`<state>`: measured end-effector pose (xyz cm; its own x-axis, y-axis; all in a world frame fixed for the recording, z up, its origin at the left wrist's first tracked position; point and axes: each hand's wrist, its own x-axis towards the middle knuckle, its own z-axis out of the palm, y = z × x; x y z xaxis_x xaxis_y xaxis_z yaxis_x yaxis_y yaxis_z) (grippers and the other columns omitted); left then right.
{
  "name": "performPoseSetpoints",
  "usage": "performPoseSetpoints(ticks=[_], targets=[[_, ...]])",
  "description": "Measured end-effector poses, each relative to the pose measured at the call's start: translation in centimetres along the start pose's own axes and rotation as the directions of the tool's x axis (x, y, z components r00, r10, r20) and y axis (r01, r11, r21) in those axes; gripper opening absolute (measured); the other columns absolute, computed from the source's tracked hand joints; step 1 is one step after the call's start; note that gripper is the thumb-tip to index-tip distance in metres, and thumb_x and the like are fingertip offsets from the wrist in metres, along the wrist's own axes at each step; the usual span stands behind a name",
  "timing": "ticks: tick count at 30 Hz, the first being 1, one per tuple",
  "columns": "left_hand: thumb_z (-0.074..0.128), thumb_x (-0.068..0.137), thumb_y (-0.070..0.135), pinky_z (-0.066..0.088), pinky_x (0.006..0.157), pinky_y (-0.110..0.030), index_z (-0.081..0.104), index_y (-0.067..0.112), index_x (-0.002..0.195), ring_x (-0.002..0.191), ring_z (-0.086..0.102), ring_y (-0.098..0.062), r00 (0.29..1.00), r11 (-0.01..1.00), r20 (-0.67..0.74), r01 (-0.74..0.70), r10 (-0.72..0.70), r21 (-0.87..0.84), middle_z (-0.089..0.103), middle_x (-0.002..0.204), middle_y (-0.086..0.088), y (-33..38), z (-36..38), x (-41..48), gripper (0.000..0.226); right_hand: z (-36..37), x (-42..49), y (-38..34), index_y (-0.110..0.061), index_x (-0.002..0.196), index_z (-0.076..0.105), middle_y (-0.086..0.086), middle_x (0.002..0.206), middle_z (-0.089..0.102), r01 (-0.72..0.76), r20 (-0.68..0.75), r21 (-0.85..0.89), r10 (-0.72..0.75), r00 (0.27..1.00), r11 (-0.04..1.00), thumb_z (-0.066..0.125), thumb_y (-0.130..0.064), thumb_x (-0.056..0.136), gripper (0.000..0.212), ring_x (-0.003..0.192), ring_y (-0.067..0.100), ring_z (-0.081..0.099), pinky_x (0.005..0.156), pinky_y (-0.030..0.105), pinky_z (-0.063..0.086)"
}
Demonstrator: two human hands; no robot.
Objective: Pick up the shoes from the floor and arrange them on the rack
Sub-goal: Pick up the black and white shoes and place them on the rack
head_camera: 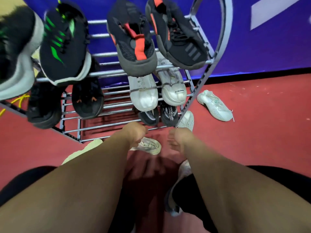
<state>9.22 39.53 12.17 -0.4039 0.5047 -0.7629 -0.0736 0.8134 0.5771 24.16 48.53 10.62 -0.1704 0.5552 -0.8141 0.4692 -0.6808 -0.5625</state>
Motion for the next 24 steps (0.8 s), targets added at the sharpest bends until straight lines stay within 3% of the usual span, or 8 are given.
performPoseSetpoints(ticks=[3, 6, 8, 11, 14, 18, 22, 24], targets=[[0.058, 0.096, 0.012, 0.051, 0.064, -0.028, 0.061, 0.017, 0.107, 0.072, 0.057, -0.016, 0.985, 0.965, 0.124, -0.148, 0.123, 0.218, 0.06, 0.093, -0.004, 2.3, 1.1, -3.6, 0.012, -4.5, -3.4, -1.6, -0.01, 0.097, 0.062, 0.009, 0.089, 0.065, 0.075, -0.015, -0.031, -0.075, 0.997, 0.997, 0.053, -0.01, 0.099, 0.01, 0.085, 0.027, 0.063, 0.069, 0.036, 0.057], [0.061, 0.095, 0.015, 0.049, 0.067, -0.034, 0.061, 0.016, 0.102, 0.08, 0.055, -0.024, 0.967, 0.948, 0.167, -0.227, 0.192, 0.224, 0.056, 0.09, -0.008, 3.6, 1.6, -7.4, 0.007, -10.5, -7.4, -2.7, -0.011, 0.103, 0.062, 0.006, 0.097, 0.066, 0.133, -0.073, -0.015, -0.134, 0.988, 0.991, 0.055, -0.015, 0.102, 0.008, 0.091, 0.029, 0.068, 0.089, 0.042, 0.059], [0.061, 0.093, 0.012, 0.045, 0.061, -0.034, 0.059, 0.013, 0.093, 0.07, 0.053, -0.025, 0.968, 0.948, 0.146, -0.234, 0.205, 0.217, 0.053, 0.083, -0.013, 3.8, 1.7, -10.1, 0.002, -14.5, -10.1, -2.7, -0.009, 0.112, 0.06, 0.009, 0.1, 0.066, 0.158, -0.155, 0.024, -0.152, 0.976, 0.987, 0.058, -0.015, 0.1, 0.013, 0.087, 0.031, 0.066, 0.076, 0.04, 0.059], [0.062, 0.091, 0.015, 0.044, 0.052, -0.029, 0.057, 0.013, 0.077, 0.051, 0.051, -0.021, 0.968, 0.934, 0.124, -0.243, 0.217, 0.262, 0.054, 0.067, -0.008, 5.0, 2.1, -13.4, 0.015, -19.6, -13.8, -2.4, -0.006, 0.119, 0.061, 0.011, 0.1, 0.068, 0.203, -0.257, 0.043, -0.186, 0.948, 0.978, 0.06, -0.016, 0.097, 0.024, 0.075, 0.03, 0.068, 0.057, 0.031, 0.055], [0.061, 0.092, 0.016, 0.045, 0.055, -0.031, 0.063, 0.01, 0.085, 0.051, 0.053, -0.021, 0.956, 0.917, 0.143, -0.287, 0.256, 0.278, 0.059, 0.069, -0.009, 7.8, 3.6, -16.5, 0.01, -23.4, -16.8, -2.2, -0.003, 0.114, 0.063, 0.013, 0.106, 0.07, 0.254, -0.294, 0.041, -0.232, 0.927, 0.966, 0.058, -0.014, 0.097, 0.021, 0.071, 0.028, 0.069, 0.062, 0.034, 0.057], [0.061, 0.093, 0.013, 0.046, 0.045, -0.024, 0.064, 0.009, 0.093, 0.048, 0.05, -0.019, 0.942, 0.915, 0.143, -0.331, 0.304, 0.232, 0.058, 0.075, -0.008, 11.7, 7.0, -19.8, 0.005, -27.2, -19.2, -2.0, -0.006, 0.115, 0.063, 0.01, 0.101, 0.069, 0.311, -0.294, 0.11, -0.268, 0.917, 0.944, 0.057, -0.015, 0.097, 0.021, 0.069, 0.024, 0.069, 0.071, 0.038, 0.058], [0.062, 0.094, 0.017, 0.045, 0.055, -0.026, 0.064, 0.007, 0.103, 0.053, 0.053, -0.018, 0.928, 0.903, 0.159, -0.367, 0.337, 0.224, 0.063, 0.084, -0.006, 14.4, 11.0, -21.1, 0.014, -31.0, -20.1, -0.5, -0.008, 0.117, 0.064, 0.006, 0.089, 0.067, 0.312, -0.308, 0.185, -0.247, 0.919, 0.932, 0.056, -0.017, 0.097, 0.023, 0.072, 0.025, 0.069, 0.078, 0.04, 0.057], [0.062, 0.093, 0.018, 0.046, 0.057, -0.027, 0.063, 0.006, 0.106, 0.058, 0.057, -0.019, 0.925, 0.901, 0.169, -0.373, 0.342, 0.222, 0.064, 0.087, -0.006, 15.6, 12.8, -21.5, 0.017, -32.8, -20.3, 0.1, -0.007, 0.118, 0.064, 0.008, 0.094, 0.069, 0.315, -0.317, 0.208, -0.241, 0.917, 0.926, 0.056, -0.017, 0.096, 0.025, 0.075, 0.027, 0.069, 0.078, 0.04, 0.058]])
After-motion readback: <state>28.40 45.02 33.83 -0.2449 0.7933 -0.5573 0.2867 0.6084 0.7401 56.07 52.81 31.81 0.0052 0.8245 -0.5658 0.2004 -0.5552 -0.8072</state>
